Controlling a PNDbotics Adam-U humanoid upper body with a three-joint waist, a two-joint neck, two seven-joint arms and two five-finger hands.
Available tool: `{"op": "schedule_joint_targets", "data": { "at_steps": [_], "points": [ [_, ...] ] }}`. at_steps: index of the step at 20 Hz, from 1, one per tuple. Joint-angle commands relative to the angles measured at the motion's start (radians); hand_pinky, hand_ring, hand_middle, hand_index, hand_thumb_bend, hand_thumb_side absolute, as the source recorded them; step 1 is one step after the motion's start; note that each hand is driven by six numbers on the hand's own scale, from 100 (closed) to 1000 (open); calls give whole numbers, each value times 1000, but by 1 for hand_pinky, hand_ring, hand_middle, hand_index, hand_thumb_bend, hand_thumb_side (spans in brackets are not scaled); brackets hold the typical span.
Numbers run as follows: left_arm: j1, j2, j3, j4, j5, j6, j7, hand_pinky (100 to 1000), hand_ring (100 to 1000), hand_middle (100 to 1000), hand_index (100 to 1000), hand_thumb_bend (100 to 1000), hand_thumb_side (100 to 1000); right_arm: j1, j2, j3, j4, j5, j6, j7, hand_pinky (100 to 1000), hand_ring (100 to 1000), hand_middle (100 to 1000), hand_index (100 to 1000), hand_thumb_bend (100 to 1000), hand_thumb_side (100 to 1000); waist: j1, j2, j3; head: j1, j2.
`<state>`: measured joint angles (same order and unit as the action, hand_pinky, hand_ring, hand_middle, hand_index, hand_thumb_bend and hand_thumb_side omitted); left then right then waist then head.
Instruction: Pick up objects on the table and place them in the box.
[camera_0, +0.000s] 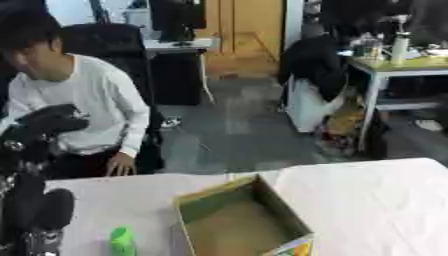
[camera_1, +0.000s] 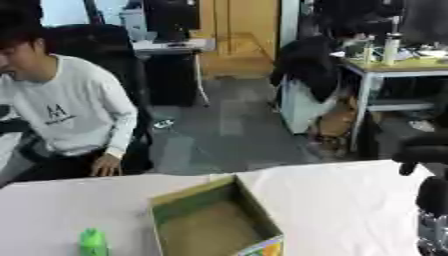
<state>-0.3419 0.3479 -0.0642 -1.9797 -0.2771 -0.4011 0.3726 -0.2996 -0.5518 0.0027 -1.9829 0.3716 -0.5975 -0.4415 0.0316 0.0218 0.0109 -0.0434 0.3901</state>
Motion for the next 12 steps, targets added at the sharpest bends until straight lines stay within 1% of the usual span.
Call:
{"op": "schedule_joint_targets", "data": {
  "at_steps": [1,3,4,6,8,10,12],
  "points": [
    [-9,24,8,-20,-3,-2,1,826,680,776,838,646,754,-12,-14,-13,-17,0,6,-3,294,476,571,650,100,616,-2,-13,0,12,41],
    [-8,25,8,-20,-6,-3,0,824,680,776,838,647,754,-12,-13,-14,-17,0,7,-5,294,476,571,650,100,647,-2,-12,0,26,84],
    [-8,25,9,-20,-9,-3,0,824,680,776,838,648,755,-13,-14,-13,-17,0,7,-6,292,476,571,650,100,648,-2,-12,1,36,116],
    [-6,25,11,-20,-13,-2,2,826,680,775,838,649,755,-13,-14,-13,-17,1,7,-7,294,476,571,650,100,647,-2,-12,0,51,169],
    [-5,26,11,-20,-16,-1,4,827,680,775,838,649,755,-14,-13,-13,-17,1,7,-8,295,476,571,650,100,648,-2,-11,0,63,212],
    [-4,26,11,-20,-18,1,5,828,680,775,838,652,756,-14,-13,-14,-17,2,8,-9,293,475,571,650,100,649,-2,-10,-1,70,241],
    [-3,27,11,-20,-21,7,4,834,683,777,842,661,762,-15,-13,-14,-17,3,8,-8,293,475,571,651,100,651,-1,-8,-3,75,260]
  ]
}}
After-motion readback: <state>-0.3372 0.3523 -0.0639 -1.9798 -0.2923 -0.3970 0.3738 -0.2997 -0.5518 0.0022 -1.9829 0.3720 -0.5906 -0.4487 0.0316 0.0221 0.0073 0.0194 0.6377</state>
